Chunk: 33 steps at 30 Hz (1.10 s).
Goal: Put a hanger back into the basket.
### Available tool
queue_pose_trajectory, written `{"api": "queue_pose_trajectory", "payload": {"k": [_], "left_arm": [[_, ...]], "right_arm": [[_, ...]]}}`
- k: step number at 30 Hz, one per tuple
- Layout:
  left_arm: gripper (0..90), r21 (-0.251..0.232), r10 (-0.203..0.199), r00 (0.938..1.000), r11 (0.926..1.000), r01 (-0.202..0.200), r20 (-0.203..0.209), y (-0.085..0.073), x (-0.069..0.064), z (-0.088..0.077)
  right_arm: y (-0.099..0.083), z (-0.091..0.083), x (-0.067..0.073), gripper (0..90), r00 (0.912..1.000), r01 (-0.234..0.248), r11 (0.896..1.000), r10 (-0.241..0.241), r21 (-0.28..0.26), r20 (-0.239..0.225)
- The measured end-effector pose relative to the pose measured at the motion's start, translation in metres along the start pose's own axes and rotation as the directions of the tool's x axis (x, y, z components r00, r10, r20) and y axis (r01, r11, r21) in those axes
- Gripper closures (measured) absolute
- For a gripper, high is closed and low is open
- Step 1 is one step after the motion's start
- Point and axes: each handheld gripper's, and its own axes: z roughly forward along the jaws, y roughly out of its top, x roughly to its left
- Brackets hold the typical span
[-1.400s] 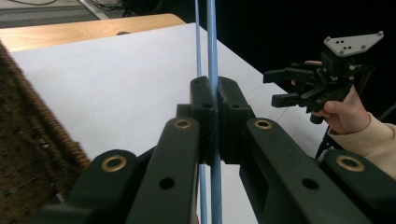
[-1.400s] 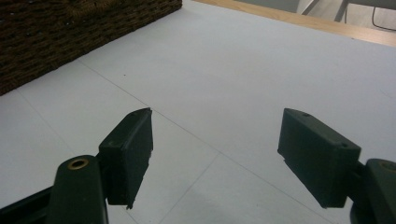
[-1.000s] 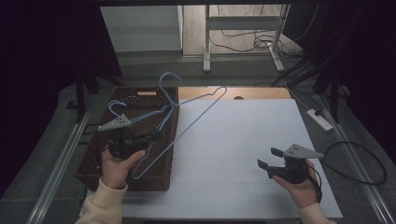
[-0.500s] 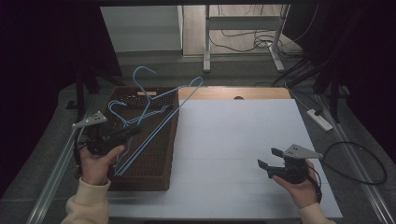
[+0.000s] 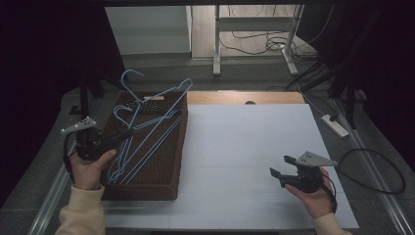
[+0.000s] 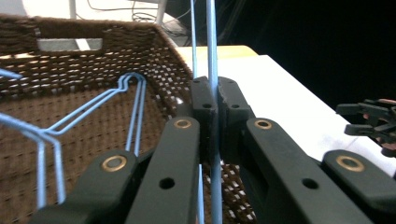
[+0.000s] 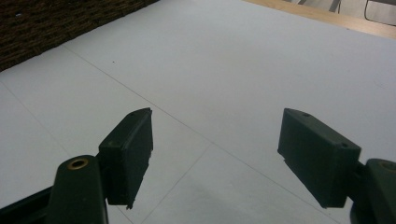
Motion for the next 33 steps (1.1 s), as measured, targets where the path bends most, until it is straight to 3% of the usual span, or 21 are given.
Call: {"api": "queue_pose_trajectory", "payload": {"k": [6,17,33], "left_arm": [[86.2,0.015,-0.030,0.9991,0.9994,0.031,-0.029,-0.005,0.015,0.000],[86.2,0.071,-0.047,0.9980,0.9963,0.050,-0.043,-0.010,0.025,0.004],[86.2,0.207,-0.077,0.9951,0.9744,0.088,-0.063,-0.020,0.035,0.028]], "right_arm": [[0.000,0.001,0.001,27.0,1.0000,0.003,1.000,-0.003,0.004,-0.001],[0.000,0.001,0.001,27.0,1.0000,0.008,1.000,-0.008,0.009,-0.002],[0.000,0.003,0.002,26.9,0.9999,0.012,1.000,-0.012,0.013,-0.004]]}}
